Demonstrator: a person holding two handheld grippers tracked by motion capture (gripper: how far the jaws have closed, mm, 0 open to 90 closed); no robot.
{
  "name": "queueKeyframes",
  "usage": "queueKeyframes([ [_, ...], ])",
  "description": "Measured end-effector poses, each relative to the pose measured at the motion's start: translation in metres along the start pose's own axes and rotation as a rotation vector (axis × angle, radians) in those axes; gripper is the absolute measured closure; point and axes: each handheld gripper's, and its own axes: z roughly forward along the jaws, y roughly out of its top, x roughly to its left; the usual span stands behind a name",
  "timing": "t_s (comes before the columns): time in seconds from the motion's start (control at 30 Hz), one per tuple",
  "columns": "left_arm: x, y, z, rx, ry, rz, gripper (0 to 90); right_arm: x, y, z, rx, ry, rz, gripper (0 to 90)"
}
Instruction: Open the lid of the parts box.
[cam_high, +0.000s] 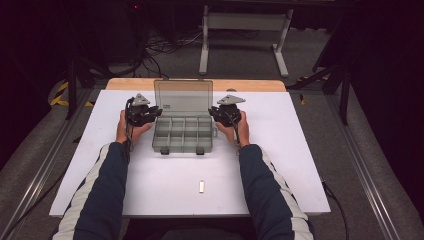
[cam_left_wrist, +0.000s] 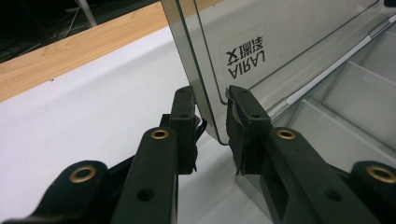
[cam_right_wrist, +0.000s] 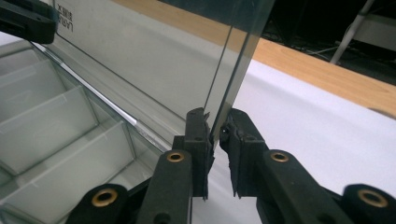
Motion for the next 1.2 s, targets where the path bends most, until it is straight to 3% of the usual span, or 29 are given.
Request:
queueKeyframes([
  [0.43,0.0001,-0.0014,0.0033,-0.015,-0.002,-0.021,71.9,0.0019,-0.0043,0.0026,0.001,-0.024,0.012,77.6],
  [0.67,-0.0017,-0.0015,0.0048,-0.018,0.016,-0.029,70.4,0.0034,-0.0065,0.0029,-0.012,-0.041,0.027,76.5],
  [1.2,0.0000,-0.0041,0.0061,-0.036,0.006,-0.062,68.5,0.0044,-0.0090,0.0040,-0.028,-0.061,0.034,74.0],
])
